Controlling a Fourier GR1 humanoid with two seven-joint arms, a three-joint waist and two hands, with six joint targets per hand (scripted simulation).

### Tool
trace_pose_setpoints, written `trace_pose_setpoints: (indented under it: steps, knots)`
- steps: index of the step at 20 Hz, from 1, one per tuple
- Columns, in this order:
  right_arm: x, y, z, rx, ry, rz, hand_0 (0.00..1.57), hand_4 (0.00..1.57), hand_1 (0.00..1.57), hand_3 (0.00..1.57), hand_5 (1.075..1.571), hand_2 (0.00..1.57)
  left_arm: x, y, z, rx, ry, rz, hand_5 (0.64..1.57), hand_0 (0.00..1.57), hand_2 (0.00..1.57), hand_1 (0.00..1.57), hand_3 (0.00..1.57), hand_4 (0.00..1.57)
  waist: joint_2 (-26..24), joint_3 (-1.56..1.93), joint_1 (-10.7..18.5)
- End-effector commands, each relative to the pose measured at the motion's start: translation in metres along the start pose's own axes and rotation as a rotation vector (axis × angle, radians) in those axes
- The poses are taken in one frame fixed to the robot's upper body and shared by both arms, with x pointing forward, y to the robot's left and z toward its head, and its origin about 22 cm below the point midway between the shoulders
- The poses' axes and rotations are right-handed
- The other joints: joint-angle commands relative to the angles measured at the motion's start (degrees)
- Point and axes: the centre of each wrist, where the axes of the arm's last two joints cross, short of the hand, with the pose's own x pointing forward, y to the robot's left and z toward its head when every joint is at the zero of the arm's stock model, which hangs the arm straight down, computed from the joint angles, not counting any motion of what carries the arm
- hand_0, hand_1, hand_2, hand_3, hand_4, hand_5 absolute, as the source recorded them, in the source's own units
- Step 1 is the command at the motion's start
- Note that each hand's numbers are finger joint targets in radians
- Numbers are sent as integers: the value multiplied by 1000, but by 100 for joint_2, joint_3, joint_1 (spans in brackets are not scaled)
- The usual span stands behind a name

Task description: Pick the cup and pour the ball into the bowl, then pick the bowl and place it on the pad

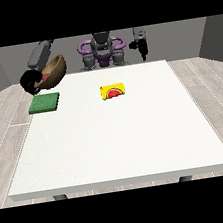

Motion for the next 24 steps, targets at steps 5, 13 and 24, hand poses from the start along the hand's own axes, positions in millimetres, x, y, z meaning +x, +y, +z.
trace_pose_setpoints:
  steps: [5, 13, 24]
  knots:
    - [6, -28, 6, 14, 11, 40, 1571, 956, 1571, 1155, 1494, 1571, -25, -6, 17, 11, 55, -5, 1349, 0, 0, 0, 0, 1171, -194, 3, -211]
    - [24, -77, 7, 19, -36, -50, 1571, 944, 1571, 763, 1507, 1571, -25, -4, 0, 61, -51, -25, 1347, 0, 0, 0, 0, 1177, 480, 5, -223]
    - [46, -125, 14, -202, -213, 146, 1397, 0, 1397, 798, 1569, 1571, -1, -26, -3, 6, -176, -5, 1365, 0, 0, 0, 0, 1169, 1045, 4, 21]
